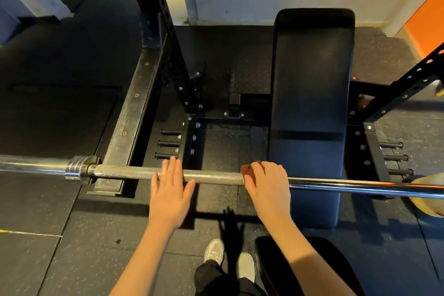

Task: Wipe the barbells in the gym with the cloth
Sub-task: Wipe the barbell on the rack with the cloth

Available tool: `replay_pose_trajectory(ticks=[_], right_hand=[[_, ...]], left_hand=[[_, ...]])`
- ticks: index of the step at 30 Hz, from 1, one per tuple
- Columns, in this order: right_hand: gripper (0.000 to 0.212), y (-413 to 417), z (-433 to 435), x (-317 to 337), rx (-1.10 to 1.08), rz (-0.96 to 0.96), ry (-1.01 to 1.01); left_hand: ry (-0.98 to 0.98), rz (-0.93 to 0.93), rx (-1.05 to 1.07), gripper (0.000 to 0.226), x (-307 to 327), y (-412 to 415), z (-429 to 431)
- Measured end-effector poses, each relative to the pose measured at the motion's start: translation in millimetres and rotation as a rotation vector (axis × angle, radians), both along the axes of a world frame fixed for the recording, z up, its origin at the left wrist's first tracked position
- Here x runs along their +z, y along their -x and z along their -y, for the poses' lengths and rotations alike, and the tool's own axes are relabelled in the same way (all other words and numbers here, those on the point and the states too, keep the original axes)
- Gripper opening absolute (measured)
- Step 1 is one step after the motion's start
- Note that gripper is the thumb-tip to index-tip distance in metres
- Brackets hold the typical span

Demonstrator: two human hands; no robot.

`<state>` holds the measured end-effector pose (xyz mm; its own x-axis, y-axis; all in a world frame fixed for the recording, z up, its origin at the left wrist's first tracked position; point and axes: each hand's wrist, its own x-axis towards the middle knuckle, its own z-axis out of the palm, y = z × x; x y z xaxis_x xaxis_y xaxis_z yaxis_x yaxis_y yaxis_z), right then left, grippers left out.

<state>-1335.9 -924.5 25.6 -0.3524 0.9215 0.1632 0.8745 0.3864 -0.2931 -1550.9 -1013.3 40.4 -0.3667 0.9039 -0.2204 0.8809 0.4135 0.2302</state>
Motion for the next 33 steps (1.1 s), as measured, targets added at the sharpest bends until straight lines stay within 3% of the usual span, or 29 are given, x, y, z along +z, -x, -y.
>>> replay_pose_trajectory(ticks=[3, 7, 10, 13, 17, 19, 24, 27, 31, 33], right_hand=[[0.032, -13, -4, 3, 0.065, 0.018, 0.015], [0.027, 30, 2, 5, -0.1, 0.002, 0.05], [0.031, 51, 5, 4, 0.093, 0.02, 0.092], [0.027, 21, -4, 6, 0.198, 0.064, 0.112], [0.018, 11, 3, 6, -0.064, 0.011, 0.066], [0.026, 47, 6, 4, -0.103, -0.003, 0.066], [0.024, 67, 9, 5, 0.168, 0.05, 0.062], [0.02, 27, 7, 5, 0.112, 0.091, 0.077], [0.041, 48, 10, 4, -0.036, 0.075, 0.12], [0.045, 71, 13, 6, -0.007, 0.052, 0.128]], left_hand=[[0.01, -0.035, -0.018, 0.082, -7, 2, 2], [-0.007, -0.045, -0.005, 0.08, -11, -1, 1], [0.002, -0.05, -0.005, 0.079, -10, 0, -2], [0.012, -0.044, -0.013, 0.079, -8, 2, -4], [-0.012, -0.051, -0.019, 0.078, -10, 2, 2], [-0.019, -0.046, -0.021, 0.076, -13, 1, 4], [-0.026, -0.024, -0.048, 0.074, -10, 7, 6], [-0.015, -0.004, -0.034, 0.079, -5, 14, 7], [-0.062, -0.025, -0.007, 0.076, -11, 14, 10], [-0.08, -0.04, -0.009, 0.072, -14, 12, 13]])
